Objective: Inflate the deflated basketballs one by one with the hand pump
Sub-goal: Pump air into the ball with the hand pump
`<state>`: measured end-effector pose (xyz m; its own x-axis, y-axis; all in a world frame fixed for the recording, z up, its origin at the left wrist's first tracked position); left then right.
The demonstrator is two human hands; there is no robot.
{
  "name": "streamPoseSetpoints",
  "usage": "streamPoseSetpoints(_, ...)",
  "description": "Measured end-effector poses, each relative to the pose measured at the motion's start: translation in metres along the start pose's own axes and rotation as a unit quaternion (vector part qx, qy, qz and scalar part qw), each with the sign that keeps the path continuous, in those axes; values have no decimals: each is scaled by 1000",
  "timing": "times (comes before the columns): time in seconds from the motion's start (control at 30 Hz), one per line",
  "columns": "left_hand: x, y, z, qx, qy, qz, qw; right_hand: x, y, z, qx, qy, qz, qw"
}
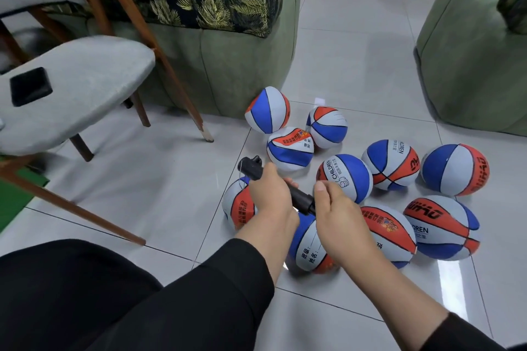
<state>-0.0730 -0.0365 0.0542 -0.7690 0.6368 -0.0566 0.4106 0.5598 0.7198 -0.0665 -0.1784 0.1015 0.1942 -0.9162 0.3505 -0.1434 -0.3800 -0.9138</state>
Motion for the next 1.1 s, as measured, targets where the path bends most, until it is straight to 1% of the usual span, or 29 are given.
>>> streamPoseSetpoints(0.03,3,4,4,4,4,-1,1000,2,-2,-1,1,0,2,1000)
streamPoseSetpoints(0.13,18,23,25,11,29,-50,998,14,-2,-5,-2,17,10,1000)
streamPoseSetpoints(0.23,25,33,36,8,40,-50,998,24,1,-7,-4,32,18,999)
streamPoseSetpoints(0.33,11,21,20,12,17,-45,999,24,0,-6,5,51,25,998)
streamPoseSetpoints(0.43,0,-2,-3,26,16,-46,998,22,-4,-6,12,65,43,997)
streamPoseSetpoints(0.53,-5,-17,-16,43,8,-70,997,16,-11,-3,24,52,34,998)
streamPoseSetpoints(0.63,-4,-17,-13,37,5,-67,997,7,-6,0,15,24,17,999)
streamPoseSetpoints(0.7,-3,-11,-6,25,-1,-49,998,4,-3,-1,10,9,14,1000)
streamPoseSetpoints(0.8,0,4,3,11,0,-33,999,7,-6,-3,17,16,17,1000)
streamPoseSetpoints(0.97,25,36,34,21,44,-72,996,31,-6,-7,13,50,26,998)
streamPoseSetpoints(1.1,28,49,42,27,23,-92,995,39,-7,-5,13,55,24,998)
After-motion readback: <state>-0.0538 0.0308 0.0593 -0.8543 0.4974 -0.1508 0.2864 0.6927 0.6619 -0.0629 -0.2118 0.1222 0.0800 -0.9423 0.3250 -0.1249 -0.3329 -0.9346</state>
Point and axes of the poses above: each hand's wrist, its own z-axis towards the middle knuckle, its own x-axis out of the back of the hand, y = z × x, the point moved 8 cm from there along z, towards the middle knuckle, and after that the axes turned 15 degrees about z, right-handed, at the moved point
